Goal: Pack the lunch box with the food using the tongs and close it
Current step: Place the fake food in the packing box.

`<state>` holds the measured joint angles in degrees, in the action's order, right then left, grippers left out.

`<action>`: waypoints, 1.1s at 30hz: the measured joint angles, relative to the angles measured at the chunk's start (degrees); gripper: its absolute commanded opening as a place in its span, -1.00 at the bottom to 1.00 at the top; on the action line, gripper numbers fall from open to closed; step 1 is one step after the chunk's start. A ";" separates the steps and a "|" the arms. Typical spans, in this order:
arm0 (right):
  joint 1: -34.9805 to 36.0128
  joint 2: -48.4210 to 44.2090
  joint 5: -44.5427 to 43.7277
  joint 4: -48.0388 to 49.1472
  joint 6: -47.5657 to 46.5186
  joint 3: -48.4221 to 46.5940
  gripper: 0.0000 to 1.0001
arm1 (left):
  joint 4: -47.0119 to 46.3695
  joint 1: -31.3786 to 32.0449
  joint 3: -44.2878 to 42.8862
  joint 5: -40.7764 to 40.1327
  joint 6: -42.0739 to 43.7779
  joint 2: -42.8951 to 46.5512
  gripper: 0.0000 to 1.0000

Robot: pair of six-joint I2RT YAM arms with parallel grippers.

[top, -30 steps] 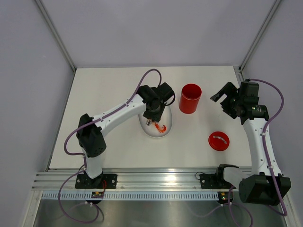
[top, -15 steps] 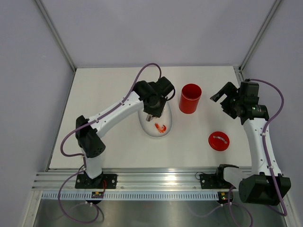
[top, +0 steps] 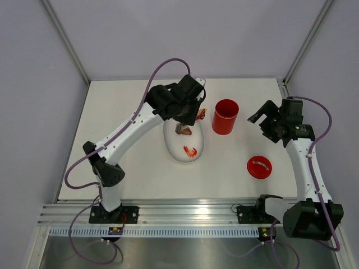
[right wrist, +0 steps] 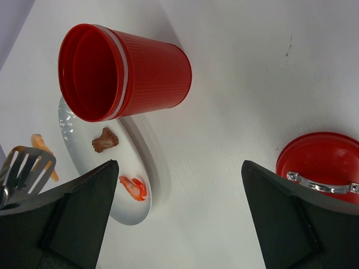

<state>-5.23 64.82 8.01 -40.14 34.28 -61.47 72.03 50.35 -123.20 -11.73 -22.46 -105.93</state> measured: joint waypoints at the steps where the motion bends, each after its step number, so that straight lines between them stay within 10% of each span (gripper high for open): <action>1: 0.00 0.00 0.00 0.04 0.00 0.00 0.99 | 0.07 0.02 -1.14 0.31 0.09 -0.09 -0.37; 33: 0.00 0.13 -1.07 -0.31 -0.48 -0.81 0.99 | -13.22 -0.28 -9.86 9.66 1.09 -10.84 -0.41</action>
<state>-5.23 64.95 6.94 -40.45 33.80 -62.28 58.81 50.06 -133.05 -2.07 -21.37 -116.77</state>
